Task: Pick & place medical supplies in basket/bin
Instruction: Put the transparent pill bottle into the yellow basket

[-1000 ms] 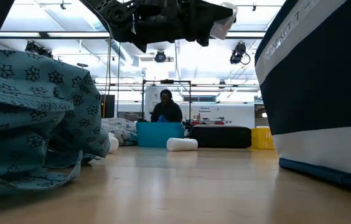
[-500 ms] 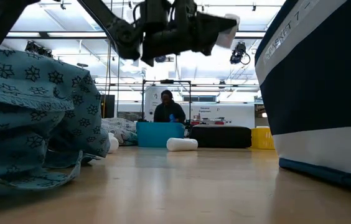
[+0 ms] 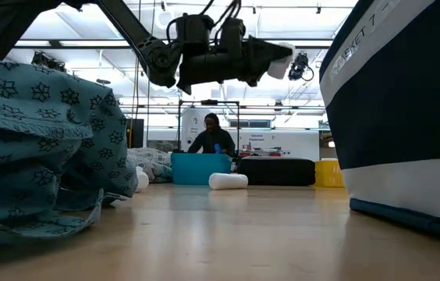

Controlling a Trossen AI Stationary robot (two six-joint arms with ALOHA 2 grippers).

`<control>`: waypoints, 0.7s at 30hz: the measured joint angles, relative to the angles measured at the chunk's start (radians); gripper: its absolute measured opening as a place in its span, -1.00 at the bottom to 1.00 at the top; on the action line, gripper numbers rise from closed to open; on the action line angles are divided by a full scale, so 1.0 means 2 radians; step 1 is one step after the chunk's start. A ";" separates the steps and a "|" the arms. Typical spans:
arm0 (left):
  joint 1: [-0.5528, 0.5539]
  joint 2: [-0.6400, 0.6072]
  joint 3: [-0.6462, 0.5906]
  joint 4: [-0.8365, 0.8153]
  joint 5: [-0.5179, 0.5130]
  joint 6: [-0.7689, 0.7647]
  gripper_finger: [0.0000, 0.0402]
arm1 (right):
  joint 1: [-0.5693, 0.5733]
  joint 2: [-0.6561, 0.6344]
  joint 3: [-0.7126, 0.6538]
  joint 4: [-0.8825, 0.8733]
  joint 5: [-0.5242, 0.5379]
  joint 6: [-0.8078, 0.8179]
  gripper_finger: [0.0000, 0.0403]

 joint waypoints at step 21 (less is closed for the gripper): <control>-0.019 0.057 0.123 0.031 0.032 -0.038 -0.26 | -0.001 0.238 0.108 0.085 -0.032 -0.018 0.34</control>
